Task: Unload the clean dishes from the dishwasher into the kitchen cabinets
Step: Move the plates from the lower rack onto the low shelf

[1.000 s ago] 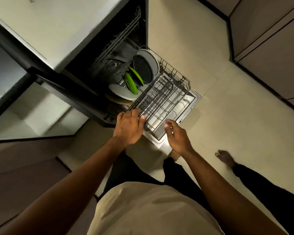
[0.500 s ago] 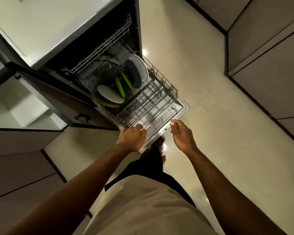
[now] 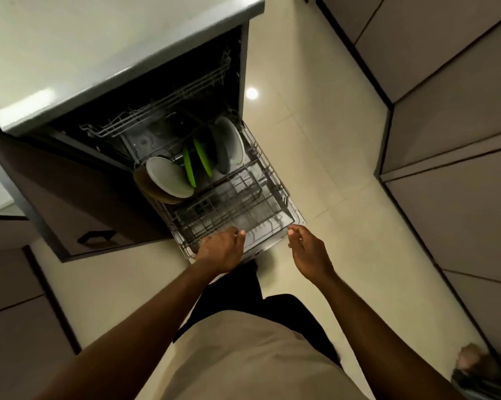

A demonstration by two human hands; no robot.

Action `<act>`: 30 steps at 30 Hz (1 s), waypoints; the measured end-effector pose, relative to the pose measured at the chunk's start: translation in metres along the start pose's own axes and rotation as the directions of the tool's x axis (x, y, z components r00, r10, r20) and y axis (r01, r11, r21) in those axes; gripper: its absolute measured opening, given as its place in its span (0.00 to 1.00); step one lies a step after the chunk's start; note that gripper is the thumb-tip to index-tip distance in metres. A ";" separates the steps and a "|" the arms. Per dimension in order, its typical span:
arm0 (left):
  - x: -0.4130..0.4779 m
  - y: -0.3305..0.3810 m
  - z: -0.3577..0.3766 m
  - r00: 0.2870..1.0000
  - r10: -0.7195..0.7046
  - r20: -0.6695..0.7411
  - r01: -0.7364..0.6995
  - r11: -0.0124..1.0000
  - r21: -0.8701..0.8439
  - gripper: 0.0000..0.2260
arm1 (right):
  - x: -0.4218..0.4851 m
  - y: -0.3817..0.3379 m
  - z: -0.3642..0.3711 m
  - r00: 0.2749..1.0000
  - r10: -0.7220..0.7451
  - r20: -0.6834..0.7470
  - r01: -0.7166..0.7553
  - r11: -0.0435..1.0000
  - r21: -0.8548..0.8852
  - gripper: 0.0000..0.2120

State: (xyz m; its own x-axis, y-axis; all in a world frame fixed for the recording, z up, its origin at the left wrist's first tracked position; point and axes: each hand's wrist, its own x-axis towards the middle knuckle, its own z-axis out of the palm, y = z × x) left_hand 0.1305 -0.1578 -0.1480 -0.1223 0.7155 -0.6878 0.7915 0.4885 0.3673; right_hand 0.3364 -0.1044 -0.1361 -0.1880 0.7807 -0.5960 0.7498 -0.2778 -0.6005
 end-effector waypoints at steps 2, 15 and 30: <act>0.013 0.006 -0.010 1.000 0.003 -0.013 -0.003 1.000 -0.003 0.20 | 0.020 -0.006 -0.011 1.000 -0.011 0.009 0.011 1.000 -0.009 0.16; 0.082 0.011 -0.056 0.977 -0.200 -0.074 0.180 0.959 -0.220 0.21 | 0.142 -0.030 -0.034 0.978 -0.098 0.182 0.119 0.987 -0.106 0.16; 0.168 -0.031 -0.017 0.924 -0.359 -0.132 0.239 0.812 -0.532 0.19 | 0.288 -0.023 0.009 0.938 -0.098 0.332 0.157 0.975 -0.155 0.15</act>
State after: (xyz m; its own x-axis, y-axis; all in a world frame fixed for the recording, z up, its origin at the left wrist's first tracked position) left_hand 0.0754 -0.0439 -0.2639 -0.4764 0.5519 -0.6844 0.2948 0.8336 0.4671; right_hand 0.2598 0.1219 -0.2987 -0.4601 0.5742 -0.6772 0.8005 -0.0618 -0.5962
